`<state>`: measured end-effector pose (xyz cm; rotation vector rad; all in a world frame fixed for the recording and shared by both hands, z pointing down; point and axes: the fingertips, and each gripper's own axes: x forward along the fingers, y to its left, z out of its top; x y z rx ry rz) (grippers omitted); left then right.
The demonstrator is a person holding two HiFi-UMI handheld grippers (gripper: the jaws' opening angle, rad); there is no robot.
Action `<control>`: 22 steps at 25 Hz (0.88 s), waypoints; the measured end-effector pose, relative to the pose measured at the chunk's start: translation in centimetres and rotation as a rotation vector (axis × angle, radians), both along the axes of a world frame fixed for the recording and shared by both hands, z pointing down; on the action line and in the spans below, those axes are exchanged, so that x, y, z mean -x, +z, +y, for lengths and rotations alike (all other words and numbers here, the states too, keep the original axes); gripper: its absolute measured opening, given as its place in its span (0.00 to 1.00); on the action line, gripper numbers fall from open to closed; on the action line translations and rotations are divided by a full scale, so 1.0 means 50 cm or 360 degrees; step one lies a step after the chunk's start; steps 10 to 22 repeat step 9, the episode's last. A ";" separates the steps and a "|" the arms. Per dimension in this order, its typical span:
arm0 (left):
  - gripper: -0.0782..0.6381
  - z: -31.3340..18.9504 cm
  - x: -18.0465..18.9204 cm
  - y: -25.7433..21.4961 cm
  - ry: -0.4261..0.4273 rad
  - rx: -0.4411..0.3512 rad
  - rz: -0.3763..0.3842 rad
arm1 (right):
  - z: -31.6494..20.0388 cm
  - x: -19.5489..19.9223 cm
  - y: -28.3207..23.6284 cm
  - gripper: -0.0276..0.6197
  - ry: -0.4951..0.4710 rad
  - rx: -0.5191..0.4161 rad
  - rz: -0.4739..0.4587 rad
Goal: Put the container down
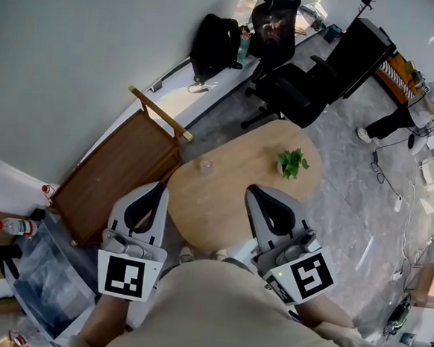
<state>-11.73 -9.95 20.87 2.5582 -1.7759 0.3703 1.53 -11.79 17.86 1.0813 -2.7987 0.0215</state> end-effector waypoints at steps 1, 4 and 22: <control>0.12 0.002 0.001 -0.001 -0.0003 -0.0002 0.0002 | 0.002 0.001 0.001 0.04 -0.0002 0.0003 0.0003; 0.12 0.008 0.008 -0.003 -0.0010 -0.0005 0.0001 | 0.008 0.008 0.004 0.04 -0.0010 0.0012 0.0007; 0.12 0.024 0.027 -0.001 -0.0031 0.0006 0.0002 | 0.026 0.021 0.015 0.04 -0.0030 0.0040 0.0019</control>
